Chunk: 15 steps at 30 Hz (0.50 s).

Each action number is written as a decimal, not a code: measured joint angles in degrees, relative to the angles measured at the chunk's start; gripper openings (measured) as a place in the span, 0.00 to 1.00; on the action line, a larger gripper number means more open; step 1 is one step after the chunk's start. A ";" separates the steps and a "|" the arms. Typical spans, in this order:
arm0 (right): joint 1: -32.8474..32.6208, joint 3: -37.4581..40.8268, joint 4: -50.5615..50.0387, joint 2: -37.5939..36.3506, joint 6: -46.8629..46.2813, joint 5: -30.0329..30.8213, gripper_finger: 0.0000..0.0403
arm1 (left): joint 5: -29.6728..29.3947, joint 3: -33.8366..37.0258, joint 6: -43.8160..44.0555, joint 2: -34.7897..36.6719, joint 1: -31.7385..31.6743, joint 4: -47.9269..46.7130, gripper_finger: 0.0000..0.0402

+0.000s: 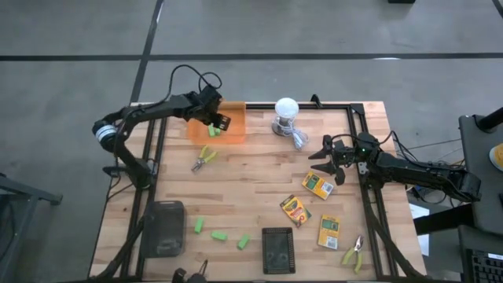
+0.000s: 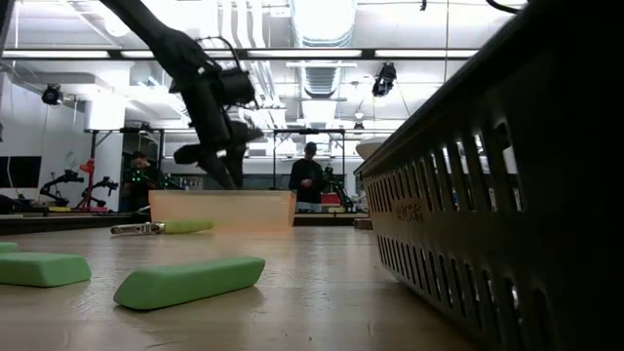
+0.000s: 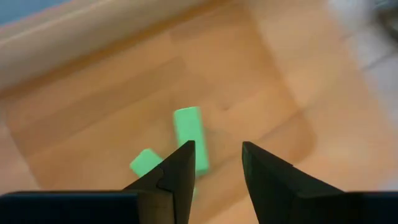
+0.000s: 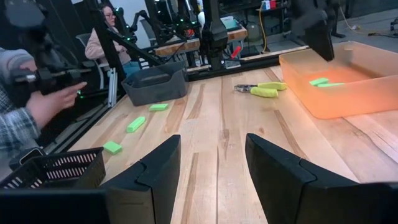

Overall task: Pick & Place School Supplies
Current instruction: Put the green eraser into the orange bin

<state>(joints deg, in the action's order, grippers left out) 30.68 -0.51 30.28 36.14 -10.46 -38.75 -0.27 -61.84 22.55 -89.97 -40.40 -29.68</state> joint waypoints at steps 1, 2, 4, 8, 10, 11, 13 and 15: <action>-0.01 -0.01 -0.01 0.00 0.00 0.00 0.44 | 0.78 0.00 -0.08 0.90 0.01 0.01 0.34; 0.00 -0.01 0.00 0.00 0.00 0.00 0.44 | 1.47 0.00 -0.33 1.87 0.06 0.03 0.34; 0.00 -0.02 -0.02 0.00 0.00 0.00 0.44 | 3.08 0.02 -1.44 3.74 0.38 0.09 0.34; -0.02 0.00 0.00 0.00 0.00 -0.01 0.44 | 5.42 0.17 -4.48 7.44 2.30 -0.23 0.34; -0.01 0.00 0.00 0.00 0.02 -0.01 0.44 | 6.66 0.18 -6.68 9.35 3.83 -0.39 0.34; -0.01 -0.02 -0.01 0.00 0.02 -0.01 0.44 | 7.34 0.20 -7.84 10.29 4.88 -0.47 0.34; 0.00 -0.02 0.00 0.00 0.00 -0.01 0.44 | 8.41 0.20 -9.73 12.09 7.05 -0.52 0.34; 0.00 -0.02 0.00 0.00 0.00 -0.01 0.44 | 8.80 0.20 -10.69 13.66 9.60 -0.86 0.34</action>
<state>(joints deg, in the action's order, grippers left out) 30.68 -0.54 30.28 36.14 -10.46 -38.76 8.54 -61.65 11.86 -76.30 -30.80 -30.53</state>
